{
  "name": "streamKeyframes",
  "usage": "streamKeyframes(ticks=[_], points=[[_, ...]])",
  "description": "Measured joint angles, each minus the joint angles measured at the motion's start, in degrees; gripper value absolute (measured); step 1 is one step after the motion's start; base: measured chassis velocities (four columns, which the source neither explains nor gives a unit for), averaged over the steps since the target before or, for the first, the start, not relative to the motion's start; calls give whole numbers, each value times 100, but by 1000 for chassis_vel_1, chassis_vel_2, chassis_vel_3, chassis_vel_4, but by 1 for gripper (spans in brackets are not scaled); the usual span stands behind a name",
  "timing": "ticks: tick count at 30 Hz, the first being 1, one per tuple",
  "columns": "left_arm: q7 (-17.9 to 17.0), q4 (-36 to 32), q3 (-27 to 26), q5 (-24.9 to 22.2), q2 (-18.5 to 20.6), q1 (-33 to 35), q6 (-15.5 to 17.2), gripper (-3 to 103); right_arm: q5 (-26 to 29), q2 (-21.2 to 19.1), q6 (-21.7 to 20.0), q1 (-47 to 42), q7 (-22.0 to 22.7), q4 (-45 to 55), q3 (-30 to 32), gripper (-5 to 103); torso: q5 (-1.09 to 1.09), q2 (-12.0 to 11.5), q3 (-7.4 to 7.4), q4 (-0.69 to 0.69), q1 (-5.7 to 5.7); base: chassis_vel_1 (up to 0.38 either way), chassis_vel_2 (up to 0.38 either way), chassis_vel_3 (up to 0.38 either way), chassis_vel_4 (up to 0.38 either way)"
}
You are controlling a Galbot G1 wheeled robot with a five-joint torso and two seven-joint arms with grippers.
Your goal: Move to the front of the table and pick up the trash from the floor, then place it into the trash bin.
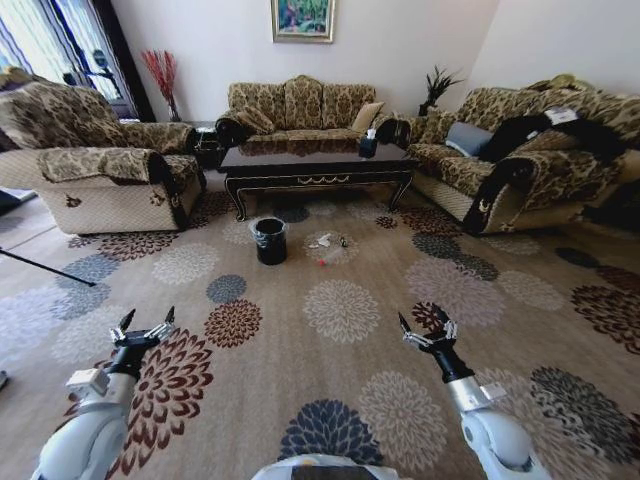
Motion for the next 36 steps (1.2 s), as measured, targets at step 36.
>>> streamKeyframes(ticks=[36], points=[[-11, -48, 108, 12, 61, -151, 119, 98, 181, 63, -126, -25, 46, 82, 48, 100, 0, -801, -608, 0, -193, 0, 0, 0, 0]])
